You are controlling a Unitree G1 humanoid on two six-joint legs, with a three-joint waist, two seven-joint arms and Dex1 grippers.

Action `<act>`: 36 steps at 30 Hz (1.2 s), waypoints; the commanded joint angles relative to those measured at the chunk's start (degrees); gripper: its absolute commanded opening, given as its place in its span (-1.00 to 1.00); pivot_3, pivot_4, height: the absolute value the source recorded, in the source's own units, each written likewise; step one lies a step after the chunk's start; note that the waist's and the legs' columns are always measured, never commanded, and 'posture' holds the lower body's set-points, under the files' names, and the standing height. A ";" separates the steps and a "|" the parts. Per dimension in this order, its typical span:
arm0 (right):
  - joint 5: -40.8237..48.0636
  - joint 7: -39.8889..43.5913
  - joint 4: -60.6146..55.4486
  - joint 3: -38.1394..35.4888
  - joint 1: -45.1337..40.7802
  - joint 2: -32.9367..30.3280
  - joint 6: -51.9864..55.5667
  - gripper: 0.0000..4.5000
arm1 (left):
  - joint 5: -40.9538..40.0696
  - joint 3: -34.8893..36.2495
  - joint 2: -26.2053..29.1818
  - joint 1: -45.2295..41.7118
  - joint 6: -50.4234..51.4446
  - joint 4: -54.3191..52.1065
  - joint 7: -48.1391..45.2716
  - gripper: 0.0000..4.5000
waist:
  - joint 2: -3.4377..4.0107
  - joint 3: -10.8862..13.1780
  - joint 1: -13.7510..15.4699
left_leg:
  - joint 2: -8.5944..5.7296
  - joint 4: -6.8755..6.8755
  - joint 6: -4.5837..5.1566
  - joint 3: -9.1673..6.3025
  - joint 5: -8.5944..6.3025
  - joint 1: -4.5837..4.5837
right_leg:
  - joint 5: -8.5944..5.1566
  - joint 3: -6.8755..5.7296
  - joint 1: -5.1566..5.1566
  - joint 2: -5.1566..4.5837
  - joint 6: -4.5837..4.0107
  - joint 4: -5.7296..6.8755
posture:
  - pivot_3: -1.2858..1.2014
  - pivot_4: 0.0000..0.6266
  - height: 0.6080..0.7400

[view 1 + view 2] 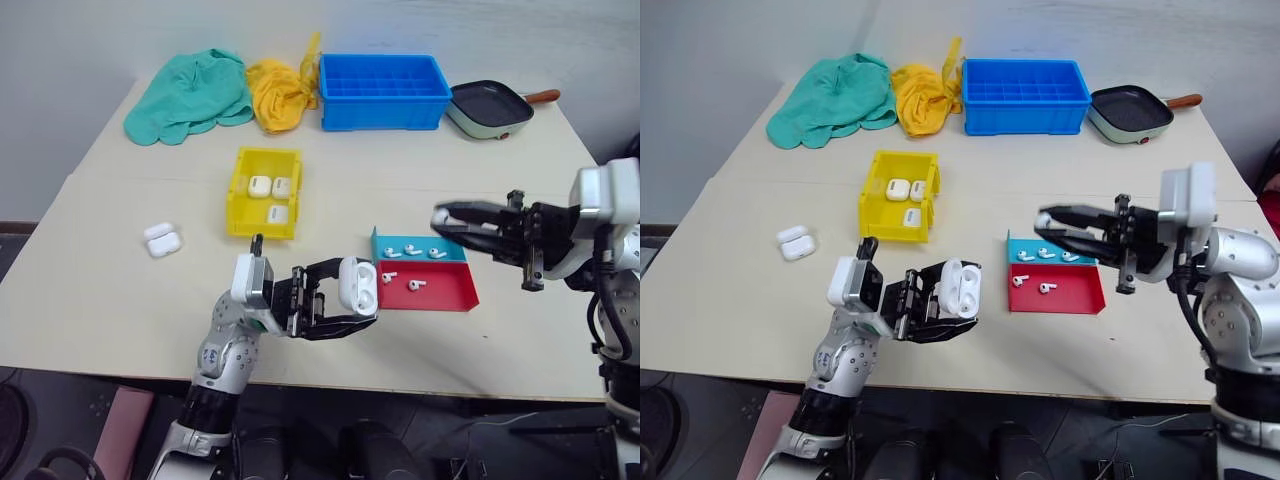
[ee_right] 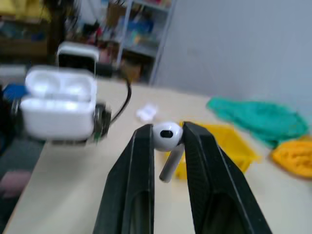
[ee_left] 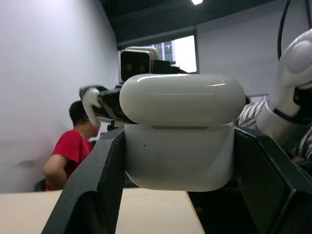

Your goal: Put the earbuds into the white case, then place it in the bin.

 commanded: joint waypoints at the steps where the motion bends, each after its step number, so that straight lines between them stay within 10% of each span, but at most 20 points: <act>1: 8.07 -8.73 -9.12 -1.44 2.06 3.47 2.28 -0.80 | -2.52 1.36 -0.92 -2.33 1.91 0.05 0.83 0.25 | 0.00 0.00 0.09 | 0.00 0.00 -0.01 -0.01 0.00 -0.01 | 0.00 0.00 0.00 0.00 0.00 0.00 | 0.03 -0.52 1.00; 36: -8.19 -2.41 -4.65 16.48 9.59 13.33 -12.87 -0.80 | -3.30 2.64 1.43 -3.66 9.42 -4.34 1.63 0.25 | 0.00 0.00 0.03 | -0.03 -0.16 0.01 -0.05 -0.01 -0.02 | 0.01 0.02 -0.05 -0.02 0.03 -0.10 | 0.03 -0.52 1.00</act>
